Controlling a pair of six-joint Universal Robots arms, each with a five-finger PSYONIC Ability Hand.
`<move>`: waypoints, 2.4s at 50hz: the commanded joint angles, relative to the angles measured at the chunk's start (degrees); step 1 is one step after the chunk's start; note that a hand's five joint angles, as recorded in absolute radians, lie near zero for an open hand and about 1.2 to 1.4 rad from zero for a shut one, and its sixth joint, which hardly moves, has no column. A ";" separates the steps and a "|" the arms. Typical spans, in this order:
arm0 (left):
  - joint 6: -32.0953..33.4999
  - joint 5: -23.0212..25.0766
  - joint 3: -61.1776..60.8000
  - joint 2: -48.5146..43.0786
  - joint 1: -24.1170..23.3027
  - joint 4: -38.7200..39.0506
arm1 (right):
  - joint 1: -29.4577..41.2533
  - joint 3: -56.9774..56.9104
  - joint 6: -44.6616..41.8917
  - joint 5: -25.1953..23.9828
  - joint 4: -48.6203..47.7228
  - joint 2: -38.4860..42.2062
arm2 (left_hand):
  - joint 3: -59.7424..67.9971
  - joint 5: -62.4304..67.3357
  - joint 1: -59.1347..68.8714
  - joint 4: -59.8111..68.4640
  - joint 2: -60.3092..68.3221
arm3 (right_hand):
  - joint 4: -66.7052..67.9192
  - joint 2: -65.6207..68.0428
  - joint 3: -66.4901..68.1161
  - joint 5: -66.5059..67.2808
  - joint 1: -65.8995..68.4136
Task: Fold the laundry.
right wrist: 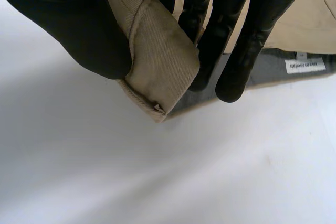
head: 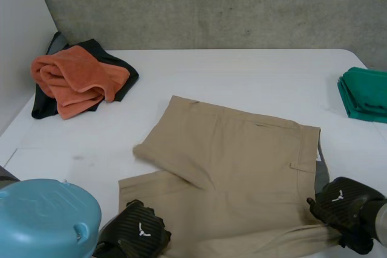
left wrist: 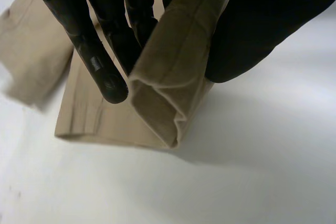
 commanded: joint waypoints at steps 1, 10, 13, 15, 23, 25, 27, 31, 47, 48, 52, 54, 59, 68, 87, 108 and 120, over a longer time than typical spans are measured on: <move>2.61 1.09 7.98 -5.95 2.41 8.33 | -1.62 -3.55 3.69 -1.91 -6.72 1.26 | 12.02 12.77 14.88 11.38 11.55 | 11.91 12.56 11.86 13.34 23.27; 7.35 -3.48 27.68 -24.86 6.55 27.42 | 3.56 -13.65 14.24 4.49 -21.66 13.91 | 12.02 12.77 14.88 11.38 11.55 | 11.91 12.56 11.86 13.34 23.27; 12.17 -4.01 35.74 -31.96 7.78 34.00 | 7.07 -17.79 14.59 9.06 -27.37 17.08 | 12.02 12.77 14.88 11.38 11.55 | 11.91 12.56 11.86 13.34 23.27; 15.43 -3.84 39.46 -35.06 8.13 37.36 | 9.35 -20.68 14.33 11.69 -32.45 20.49 | 12.02 12.77 14.88 11.38 11.55 | 11.91 12.56 11.86 13.34 23.27; 29.77 -2.08 55.98 -50.36 9.36 51.25 | 10.77 -32.71 12.31 14.08 -45.04 35.43 | 12.02 12.77 14.88 11.38 11.55 | 11.91 12.56 11.86 13.34 23.27; 29.17 -0.94 59.49 -53.34 9.98 51.87 | 10.95 -35.27 11.52 14.26 -46.19 37.91 | 12.02 12.77 14.88 11.38 11.55 | 11.91 12.56 11.86 13.34 23.27; 28.11 -0.23 60.57 -54.67 10.15 52.31 | 10.95 -38.34 10.91 14.43 -46.46 40.71 | 11.21 11.96 14.07 10.57 10.74 | -9.34 -8.70 -9.40 -7.92 2.02; 24.33 1.96 59.69 -55.82 10.15 53.02 | 10.95 -40.56 11.34 14.43 -46.46 43.63 | -48.11 -47.36 -45.25 -48.75 -48.58 | -58.09 -57.44 -58.14 -56.66 -46.73; 12.74 1.53 40.81 -42.38 9.63 57.33 | 9.98 -27.65 30.32 11.63 -39.00 26.50 | -57.98 -57.23 -55.12 -58.62 -58.45 | -58.09 -57.44 -58.14 -56.66 -46.73; 9.24 1.61 38.10 -40.11 9.63 57.06 | 9.55 -27.12 30.85 10.93 -37.34 25.97 | -57.98 -57.23 -55.12 -58.62 -58.45 | -58.09 -57.44 -58.14 -56.66 -46.73; -0.25 2.40 30.98 -33.43 9.98 55.14 | 5.77 -24.48 33.84 7.15 -28.02 25.00 | -57.98 -57.23 -55.12 -58.62 -58.45 | -58.09 -57.44 -58.14 -56.66 -46.73; -3.69 2.93 28.85 -31.31 10.07 53.46 | 3.93 -23.17 35.24 5.31 -24.07 24.91 | -57.98 -57.23 -55.12 -58.62 -58.45 | -58.09 -57.44 -58.14 -56.66 -46.73; -13.53 8.71 23.84 -25.95 11.03 45.22 | 2.69 -20.17 35.69 3.10 -24.57 25.00 | -57.98 -57.23 -55.12 -58.62 -58.45 | -58.09 -57.44 -58.14 -56.66 -46.73; -25.24 17.78 21.46 -21.98 14.20 35.36 | 2.25 -20.08 34.90 3.80 -31.51 29.56 | -57.60 -56.85 -54.74 -58.24 -58.07 | 6.60 7.24 6.54 8.02 17.96; -26.04 17.61 12.14 -10.91 18.24 34.73 | -3.30 -19.37 1.59 6.17 -38.37 18.93 | -57.98 -57.23 -55.12 -58.62 -58.45 | 11.91 12.56 11.86 13.34 23.27; -25.51 14.10 14.76 -9.93 19.21 35.61 | 32.83 -23.42 6.93 -6.75 -44.00 28.95 | -57.98 -57.23 -55.12 -58.62 -58.45 | -48.97 -48.33 -49.02 -47.55 -37.61; -25.07 13.57 33.39 -22.40 12.98 35.18 | 14.30 -26.23 62.12 -7.19 -39.70 17.00 | -57.93 -57.19 -55.08 -58.57 -58.41 | -58.09 -57.44 -58.14 -56.66 -46.73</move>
